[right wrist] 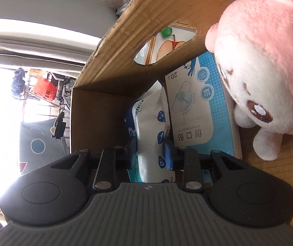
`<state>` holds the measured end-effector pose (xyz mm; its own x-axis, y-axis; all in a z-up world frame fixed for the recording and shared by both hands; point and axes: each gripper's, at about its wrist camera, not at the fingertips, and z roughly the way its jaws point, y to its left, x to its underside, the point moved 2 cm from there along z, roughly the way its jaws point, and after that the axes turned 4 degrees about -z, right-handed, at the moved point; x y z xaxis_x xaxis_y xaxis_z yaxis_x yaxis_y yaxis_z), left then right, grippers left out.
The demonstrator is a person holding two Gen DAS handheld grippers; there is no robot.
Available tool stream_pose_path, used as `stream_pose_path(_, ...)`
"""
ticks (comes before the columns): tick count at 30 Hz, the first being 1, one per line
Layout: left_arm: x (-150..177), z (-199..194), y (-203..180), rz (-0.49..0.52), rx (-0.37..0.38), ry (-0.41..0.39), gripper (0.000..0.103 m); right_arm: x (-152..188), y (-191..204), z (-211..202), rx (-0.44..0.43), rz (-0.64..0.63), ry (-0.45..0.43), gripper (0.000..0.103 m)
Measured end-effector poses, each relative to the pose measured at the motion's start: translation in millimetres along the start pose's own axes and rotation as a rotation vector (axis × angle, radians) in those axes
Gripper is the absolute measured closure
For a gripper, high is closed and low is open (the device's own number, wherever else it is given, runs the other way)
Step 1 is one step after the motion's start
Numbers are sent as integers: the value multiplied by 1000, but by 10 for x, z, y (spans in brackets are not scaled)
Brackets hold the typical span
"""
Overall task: Organize soft objects
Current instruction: 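Carry the wet-wipes pack with both grippers and lower it into the cardboard box, then open both grippers and withdraw them from the cardboard box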
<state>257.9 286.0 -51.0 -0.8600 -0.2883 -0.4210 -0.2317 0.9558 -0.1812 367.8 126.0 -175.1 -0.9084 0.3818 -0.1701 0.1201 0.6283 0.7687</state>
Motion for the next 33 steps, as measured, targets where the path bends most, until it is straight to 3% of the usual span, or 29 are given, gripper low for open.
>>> stream_pose_path(2,4,-13,8,-4,4,2,32,9,48,38,17,-12,33,71)
stream_pose_path(4,14,-37,9,-6,3,1,32,13,122,20,28,-41,54,61)
stream_pose_path(7,32,-92,22,-7,5,-6,31,3,202,-111,26,-83,39,51)
stream_pose_path(15,156,-440,-43,7,23,-65,28,79,499,-488,-16,-158,-11,47)
stream_pose_path(22,465,-837,-286,63,87,-141,22,309,450,-1302,-18,-298,-93,27)
stream_pose_path(28,838,-1097,-616,124,161,-179,18,547,215,-2051,25,-401,-162,23)
stream_pose_path(33,1124,-1222,-1028,216,185,-217,16,676,-159,-2690,59,-410,-230,23)
